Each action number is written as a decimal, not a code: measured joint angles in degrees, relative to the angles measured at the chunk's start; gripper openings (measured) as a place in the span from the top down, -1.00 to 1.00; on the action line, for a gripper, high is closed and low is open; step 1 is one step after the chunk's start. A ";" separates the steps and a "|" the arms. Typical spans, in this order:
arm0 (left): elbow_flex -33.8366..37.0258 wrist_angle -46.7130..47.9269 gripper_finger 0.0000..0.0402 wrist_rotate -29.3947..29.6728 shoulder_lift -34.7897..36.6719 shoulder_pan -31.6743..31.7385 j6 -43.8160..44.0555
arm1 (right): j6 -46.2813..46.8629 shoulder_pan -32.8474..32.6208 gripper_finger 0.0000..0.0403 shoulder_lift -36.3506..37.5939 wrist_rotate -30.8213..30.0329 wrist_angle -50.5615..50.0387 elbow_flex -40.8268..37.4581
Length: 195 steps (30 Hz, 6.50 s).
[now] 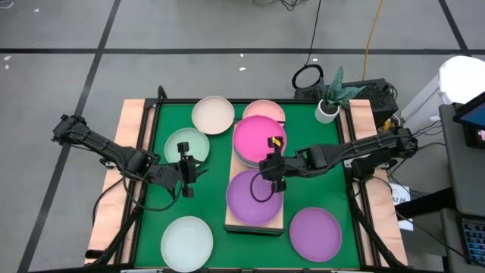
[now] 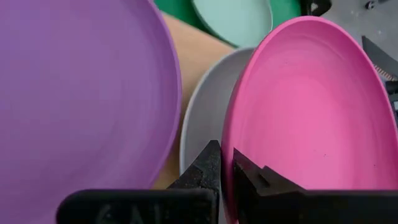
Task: Place and stack plates onto a shelf
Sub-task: Stack the pink plate on top of the gray plate on the shelf, then stack the light green plate on top of the purple plate on the shelf
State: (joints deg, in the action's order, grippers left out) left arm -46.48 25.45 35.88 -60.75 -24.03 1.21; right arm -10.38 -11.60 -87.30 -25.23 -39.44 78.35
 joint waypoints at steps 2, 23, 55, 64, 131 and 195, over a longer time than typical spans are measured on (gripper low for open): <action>0.00 -0.02 0.45 0.00 0.00 0.00 -0.04 | -0.39 0.00 0.98 -0.17 0.02 0.61 0.02; 0.00 -0.02 0.45 0.00 0.00 0.00 -0.11 | -1.47 0.02 0.98 -0.65 2.95 1.01 -0.02; 0.00 0.69 0.45 -3.53 0.00 0.00 4.93 | 1.43 -3.19 0.50 0.78 2.81 2.16 -0.09; 0.00 11.99 0.45 -5.91 0.00 -0.18 19.79 | 9.04 -10.37 0.50 5.29 2.61 3.61 -0.09; 4.67 19.96 0.96 -1.69 -1.11 -0.14 12.99 | 13.17 -22.27 0.50 7.05 -1.95 5.44 -1.51; -45.88 20.42 0.92 -24.54 -39.39 -3.46 -25.62 | 26.88 -34.34 0.50 12.97 -12.70 -4.66 -1.51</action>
State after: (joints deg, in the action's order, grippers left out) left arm -92.36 45.87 11.33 -100.14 -27.49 -24.41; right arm 16.49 -45.93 -74.32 -37.93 -44.10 76.84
